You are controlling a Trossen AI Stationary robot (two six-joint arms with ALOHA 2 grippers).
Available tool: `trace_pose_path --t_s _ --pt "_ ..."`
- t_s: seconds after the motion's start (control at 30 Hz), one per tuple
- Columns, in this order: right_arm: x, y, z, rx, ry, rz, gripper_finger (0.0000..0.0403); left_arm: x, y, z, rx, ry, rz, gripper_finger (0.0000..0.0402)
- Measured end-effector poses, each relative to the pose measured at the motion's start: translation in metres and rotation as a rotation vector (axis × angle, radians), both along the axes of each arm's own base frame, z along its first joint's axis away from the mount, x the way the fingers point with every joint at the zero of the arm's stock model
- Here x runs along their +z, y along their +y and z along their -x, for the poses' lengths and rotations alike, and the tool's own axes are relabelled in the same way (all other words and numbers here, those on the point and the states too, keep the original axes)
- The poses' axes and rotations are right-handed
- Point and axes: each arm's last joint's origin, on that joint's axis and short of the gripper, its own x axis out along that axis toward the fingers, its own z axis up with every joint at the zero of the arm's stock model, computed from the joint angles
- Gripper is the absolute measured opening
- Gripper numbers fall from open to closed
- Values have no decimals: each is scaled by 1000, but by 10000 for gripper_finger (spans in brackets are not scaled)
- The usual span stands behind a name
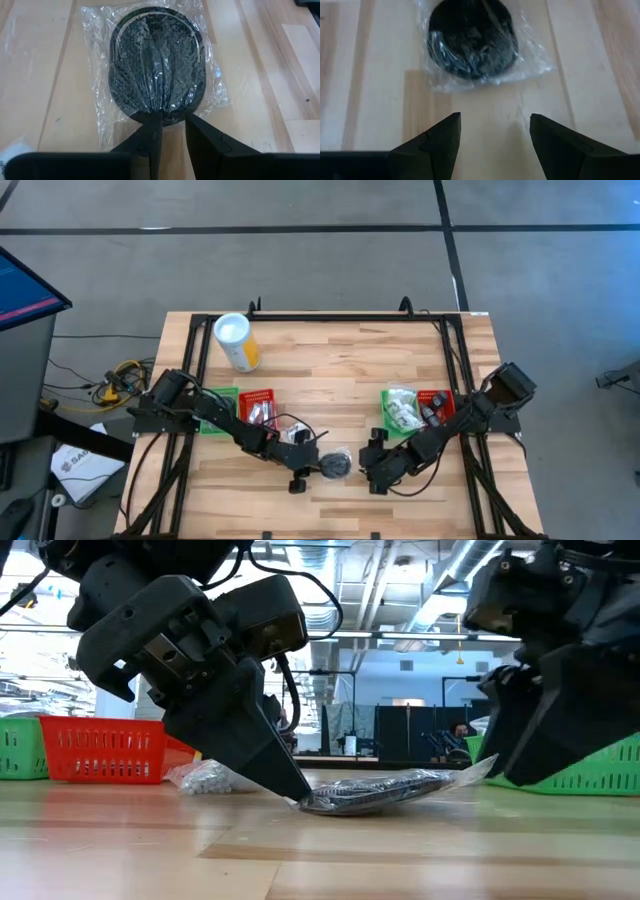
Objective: Pick & Place Travel size toiletries
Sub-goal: Put the black hair brush into the left green bin
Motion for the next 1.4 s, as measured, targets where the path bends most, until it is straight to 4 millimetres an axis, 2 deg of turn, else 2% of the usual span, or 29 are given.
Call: trace_pose_path --t_s 0.2,0.37,0.67,1.07,1.4 --pt "-13 6 -9 34 27 47 226 0 0 0 7 -1 -6 79" --pt "-16 13 -20 62 23 79 226 0 1 0 20 -2 -2 79" --pt "-7 15 -24 48 48 175 205 0 1 0 28 -2 8 79" --pt "0 20 -29 72 25 183 157 0 1 0 30 -4 11 79" --pt "1 21 -29 88 31 197 138 0 1 0 30 -5 12 79"
